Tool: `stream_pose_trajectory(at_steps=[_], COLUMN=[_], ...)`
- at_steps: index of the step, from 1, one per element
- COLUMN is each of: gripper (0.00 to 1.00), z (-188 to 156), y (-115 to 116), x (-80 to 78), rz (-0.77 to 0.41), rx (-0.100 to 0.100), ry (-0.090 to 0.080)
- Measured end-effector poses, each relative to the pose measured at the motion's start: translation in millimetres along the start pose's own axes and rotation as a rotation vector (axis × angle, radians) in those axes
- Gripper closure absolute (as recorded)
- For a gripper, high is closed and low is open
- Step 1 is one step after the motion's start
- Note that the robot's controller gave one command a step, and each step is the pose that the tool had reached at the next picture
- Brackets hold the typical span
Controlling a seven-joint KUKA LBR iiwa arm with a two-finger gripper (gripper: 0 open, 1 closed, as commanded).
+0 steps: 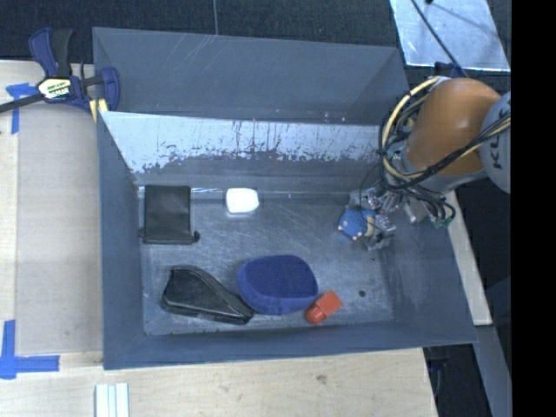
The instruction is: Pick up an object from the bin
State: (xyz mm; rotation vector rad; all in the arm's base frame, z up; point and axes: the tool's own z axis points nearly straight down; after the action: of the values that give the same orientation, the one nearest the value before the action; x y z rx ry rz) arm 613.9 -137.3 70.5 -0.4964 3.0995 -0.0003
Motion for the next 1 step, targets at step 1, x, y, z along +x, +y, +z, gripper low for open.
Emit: stream_pose_trajectory(at_steps=[1], gripper=[1.00], z=[-100.6], y=[14.2], x=[6.5], rz=[0.081], rx=[0.004], ry=[-0.009])
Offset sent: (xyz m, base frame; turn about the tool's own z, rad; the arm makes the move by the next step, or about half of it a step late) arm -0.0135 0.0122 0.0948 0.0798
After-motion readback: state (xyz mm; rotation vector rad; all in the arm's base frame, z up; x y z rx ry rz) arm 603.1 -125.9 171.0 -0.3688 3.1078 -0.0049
